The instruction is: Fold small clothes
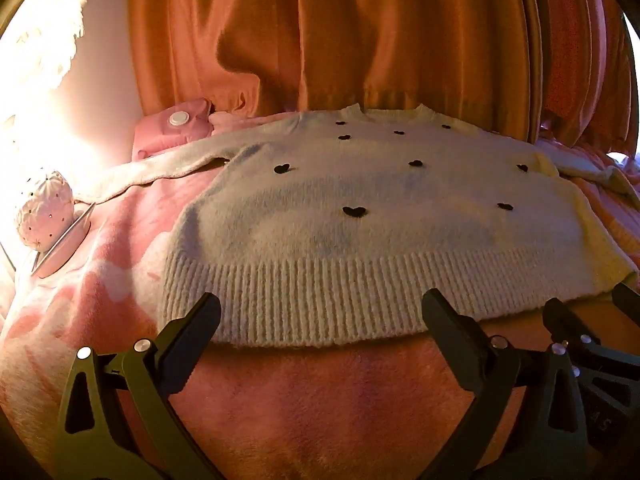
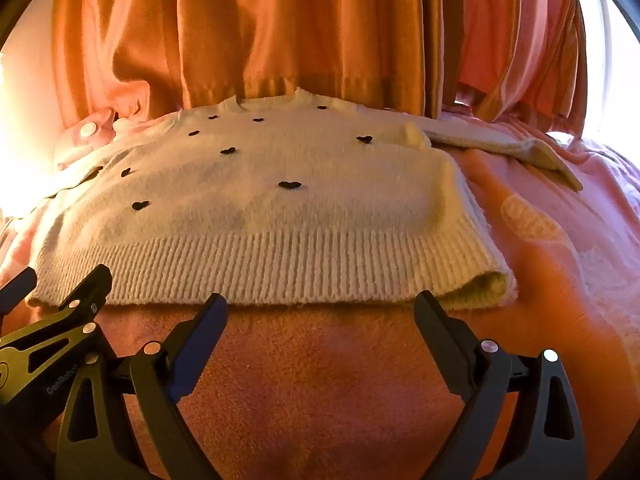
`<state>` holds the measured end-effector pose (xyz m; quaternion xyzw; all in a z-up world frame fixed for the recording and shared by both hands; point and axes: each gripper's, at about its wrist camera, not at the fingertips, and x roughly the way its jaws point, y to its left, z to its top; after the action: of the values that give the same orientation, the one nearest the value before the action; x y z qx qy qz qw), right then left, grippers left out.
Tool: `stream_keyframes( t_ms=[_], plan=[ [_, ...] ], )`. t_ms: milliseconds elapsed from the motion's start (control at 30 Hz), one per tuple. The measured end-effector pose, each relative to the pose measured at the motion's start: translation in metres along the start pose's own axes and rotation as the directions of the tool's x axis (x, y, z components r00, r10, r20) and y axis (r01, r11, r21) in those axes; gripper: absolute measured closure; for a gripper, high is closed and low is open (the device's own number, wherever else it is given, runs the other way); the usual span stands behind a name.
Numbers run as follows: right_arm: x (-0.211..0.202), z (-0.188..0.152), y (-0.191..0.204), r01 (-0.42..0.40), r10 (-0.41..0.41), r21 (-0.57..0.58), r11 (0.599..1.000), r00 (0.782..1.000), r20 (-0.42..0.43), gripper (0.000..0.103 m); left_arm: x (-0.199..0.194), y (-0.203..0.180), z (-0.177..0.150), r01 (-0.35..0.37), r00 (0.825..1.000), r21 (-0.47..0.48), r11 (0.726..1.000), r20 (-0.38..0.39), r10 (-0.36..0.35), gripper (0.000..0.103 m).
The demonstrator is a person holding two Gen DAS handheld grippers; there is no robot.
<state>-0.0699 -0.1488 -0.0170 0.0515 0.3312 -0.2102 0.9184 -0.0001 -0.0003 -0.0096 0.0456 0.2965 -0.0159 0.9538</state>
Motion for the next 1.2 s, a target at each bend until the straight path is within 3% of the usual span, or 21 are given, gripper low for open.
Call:
stream_keyframes(
  t_ms=[1200],
  plan=[
    [0.001, -0.0013, -0.0035, -0.001, 0.001, -0.001, 1.0, 1.0, -0.004, 0.011, -0.001, -0.0018, -0.0014, -0.002, 1.0, -0.002, 1.0, -0.006, 0.002, 0.005]
  ],
)
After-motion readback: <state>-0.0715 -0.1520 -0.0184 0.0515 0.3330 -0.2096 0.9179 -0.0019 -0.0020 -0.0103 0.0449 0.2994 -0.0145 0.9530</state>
